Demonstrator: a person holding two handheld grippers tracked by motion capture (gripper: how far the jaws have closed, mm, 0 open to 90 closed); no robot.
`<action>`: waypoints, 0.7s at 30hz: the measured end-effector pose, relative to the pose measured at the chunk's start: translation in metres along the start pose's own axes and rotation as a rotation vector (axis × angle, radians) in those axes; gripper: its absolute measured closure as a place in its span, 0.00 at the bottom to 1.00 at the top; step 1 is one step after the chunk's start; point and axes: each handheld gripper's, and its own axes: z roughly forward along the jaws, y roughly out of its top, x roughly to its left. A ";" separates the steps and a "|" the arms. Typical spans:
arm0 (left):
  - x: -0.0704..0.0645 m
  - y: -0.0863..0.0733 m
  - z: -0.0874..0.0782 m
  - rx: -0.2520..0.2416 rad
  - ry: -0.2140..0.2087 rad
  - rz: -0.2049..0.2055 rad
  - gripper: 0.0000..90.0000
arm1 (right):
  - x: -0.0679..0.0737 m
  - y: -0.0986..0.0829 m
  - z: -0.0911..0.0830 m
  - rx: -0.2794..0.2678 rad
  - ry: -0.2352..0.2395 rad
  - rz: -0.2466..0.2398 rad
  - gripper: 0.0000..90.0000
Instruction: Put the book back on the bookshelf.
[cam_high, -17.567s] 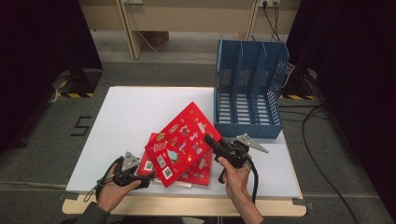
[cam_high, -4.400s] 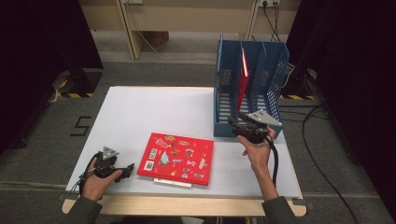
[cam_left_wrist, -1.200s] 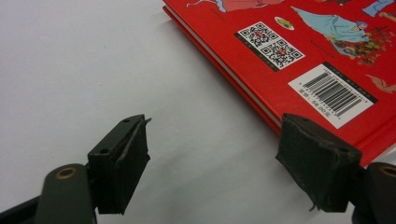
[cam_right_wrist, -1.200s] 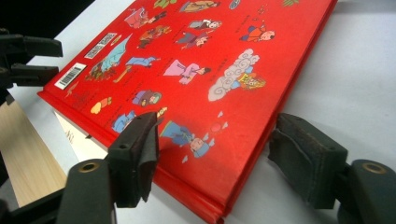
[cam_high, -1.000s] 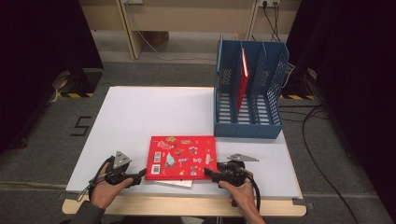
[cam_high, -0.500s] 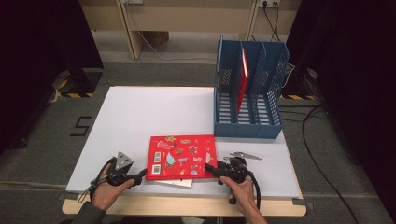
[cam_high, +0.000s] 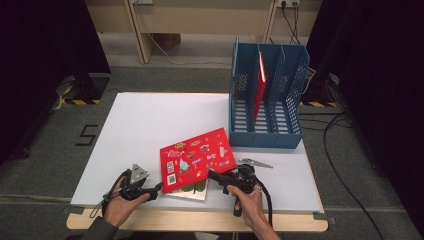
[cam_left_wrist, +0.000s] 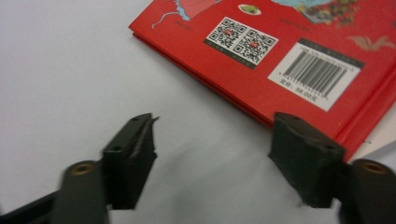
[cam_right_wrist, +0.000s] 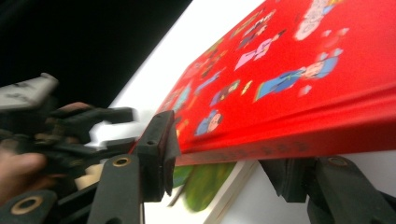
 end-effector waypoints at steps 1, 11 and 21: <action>0.000 -0.001 0.000 0.001 -0.008 -0.003 0.27 | 0.000 0.003 -0.001 -0.019 0.003 0.009 0.62; -0.003 -0.001 0.003 0.022 -0.048 0.011 0.21 | -0.010 0.011 0.004 -0.092 -0.024 0.058 0.68; 0.007 -0.001 0.000 -0.013 -0.032 -0.029 0.20 | 0.015 0.026 0.005 -0.156 -0.048 -0.070 0.72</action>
